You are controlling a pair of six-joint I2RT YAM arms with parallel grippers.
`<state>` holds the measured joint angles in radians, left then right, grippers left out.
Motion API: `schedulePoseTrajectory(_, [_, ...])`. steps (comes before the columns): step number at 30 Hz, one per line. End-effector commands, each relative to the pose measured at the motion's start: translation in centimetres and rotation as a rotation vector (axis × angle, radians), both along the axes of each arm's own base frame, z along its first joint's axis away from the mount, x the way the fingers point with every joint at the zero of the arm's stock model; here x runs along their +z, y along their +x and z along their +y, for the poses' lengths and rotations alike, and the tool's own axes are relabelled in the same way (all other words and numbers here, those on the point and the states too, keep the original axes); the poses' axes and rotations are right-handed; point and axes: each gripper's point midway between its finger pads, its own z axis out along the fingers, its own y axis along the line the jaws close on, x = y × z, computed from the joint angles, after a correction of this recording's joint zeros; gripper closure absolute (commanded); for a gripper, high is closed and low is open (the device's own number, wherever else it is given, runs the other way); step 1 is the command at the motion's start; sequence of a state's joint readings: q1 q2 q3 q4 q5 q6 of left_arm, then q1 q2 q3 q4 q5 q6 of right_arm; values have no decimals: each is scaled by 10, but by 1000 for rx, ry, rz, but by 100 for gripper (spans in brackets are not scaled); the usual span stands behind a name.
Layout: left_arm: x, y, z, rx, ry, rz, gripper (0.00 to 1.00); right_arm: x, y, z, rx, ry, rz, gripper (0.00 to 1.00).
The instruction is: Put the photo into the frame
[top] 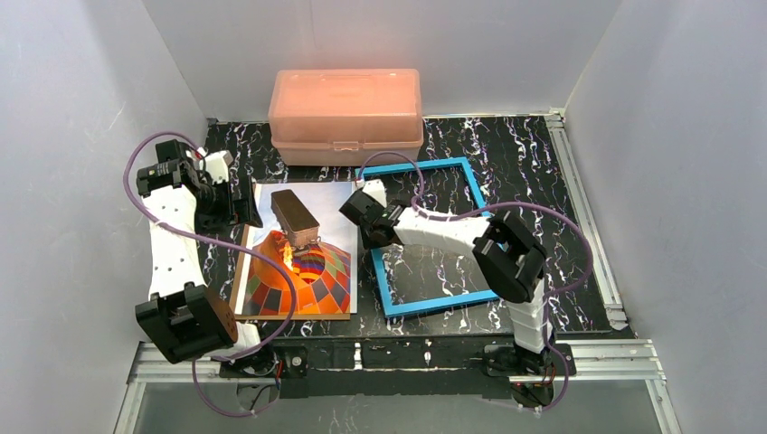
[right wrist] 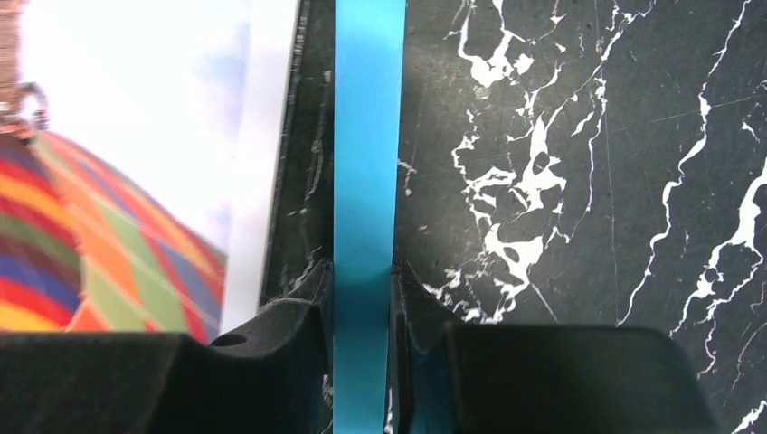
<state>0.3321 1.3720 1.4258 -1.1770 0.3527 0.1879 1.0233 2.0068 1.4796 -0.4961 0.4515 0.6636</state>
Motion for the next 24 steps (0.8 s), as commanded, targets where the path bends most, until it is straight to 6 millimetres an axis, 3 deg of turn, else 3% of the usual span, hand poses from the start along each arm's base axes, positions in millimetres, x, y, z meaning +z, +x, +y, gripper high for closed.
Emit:
schedulePoseTrajectory(1, [18,-12,-10,-98,-9,-57,2,94,-1,26,26,210,-57,90])
schedulePoseTrajectory(7, [13,-10,-42,-121,-189,-119,2,170,-11,46,101,367,-48,95])
schedulePoseTrajectory(15, [5,-5,-62,-111,-326,-103,2,259,-23,60,128,685,-13,99])
schedulePoseTrajectory(19, [9,-6,-73,-137,-323,-136,2,308,-29,61,145,879,-7,99])
schedulePoseTrajectory(24, [6,-10,-100,-193,-335,-115,2,379,-28,49,189,1122,-40,98])
